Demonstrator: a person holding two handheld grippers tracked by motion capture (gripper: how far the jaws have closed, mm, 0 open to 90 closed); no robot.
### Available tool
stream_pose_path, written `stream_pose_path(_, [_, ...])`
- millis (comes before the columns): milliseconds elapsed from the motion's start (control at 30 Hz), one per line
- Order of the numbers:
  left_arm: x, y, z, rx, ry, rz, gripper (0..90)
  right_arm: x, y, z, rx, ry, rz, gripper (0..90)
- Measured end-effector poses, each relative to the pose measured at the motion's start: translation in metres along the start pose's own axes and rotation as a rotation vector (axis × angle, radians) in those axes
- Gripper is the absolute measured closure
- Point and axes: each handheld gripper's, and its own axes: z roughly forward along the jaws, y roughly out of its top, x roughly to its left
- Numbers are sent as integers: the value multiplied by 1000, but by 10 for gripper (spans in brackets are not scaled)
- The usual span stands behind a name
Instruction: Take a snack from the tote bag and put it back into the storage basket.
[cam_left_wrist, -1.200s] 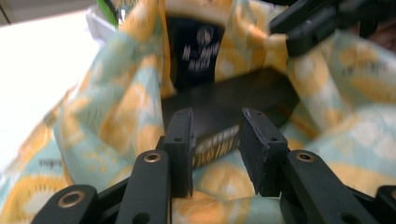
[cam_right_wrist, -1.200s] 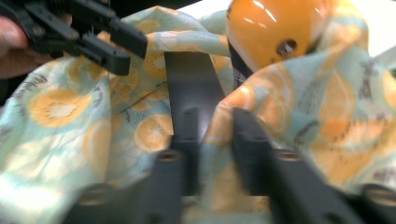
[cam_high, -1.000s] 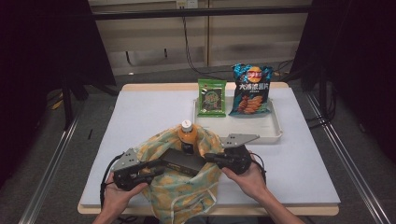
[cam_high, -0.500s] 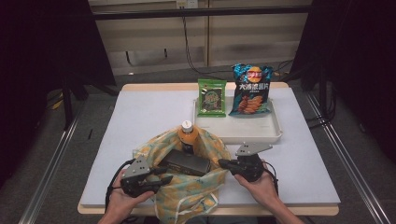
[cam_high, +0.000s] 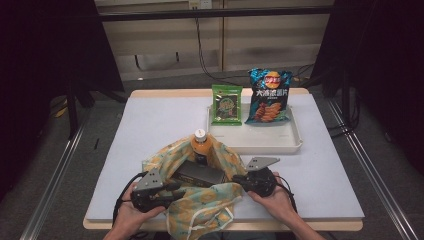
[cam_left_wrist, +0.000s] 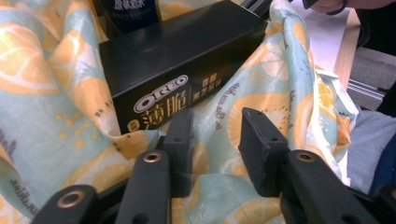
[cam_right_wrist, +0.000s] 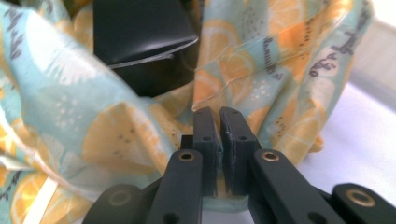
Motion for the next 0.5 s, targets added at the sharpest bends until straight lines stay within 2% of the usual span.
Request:
stream_pose_path(100, [1,0,0,0,-1,-14,708,1,-1,2,10,9,-7,856])
stream_pose_path(200, [2,1,0,-20,-9,-29,713,2,-1,7,32,27,-16,860])
stream_pose_path(300, [2,1,0,-25,-19,-24,709,3,0,6,34,20,-24,840])
stream_pose_path(333, [1,0,0,-32,-17,-34,702,3,2,2,30,12,-21,789])
stream_pose_path(433, [1,1,1,-30,-17,-34,667,2,5,-5,5,-12,-13,713])
stream_pose_path(500, [1,2,1,-32,-17,-37,655,2,6,-8,-9,-16,-7,699])
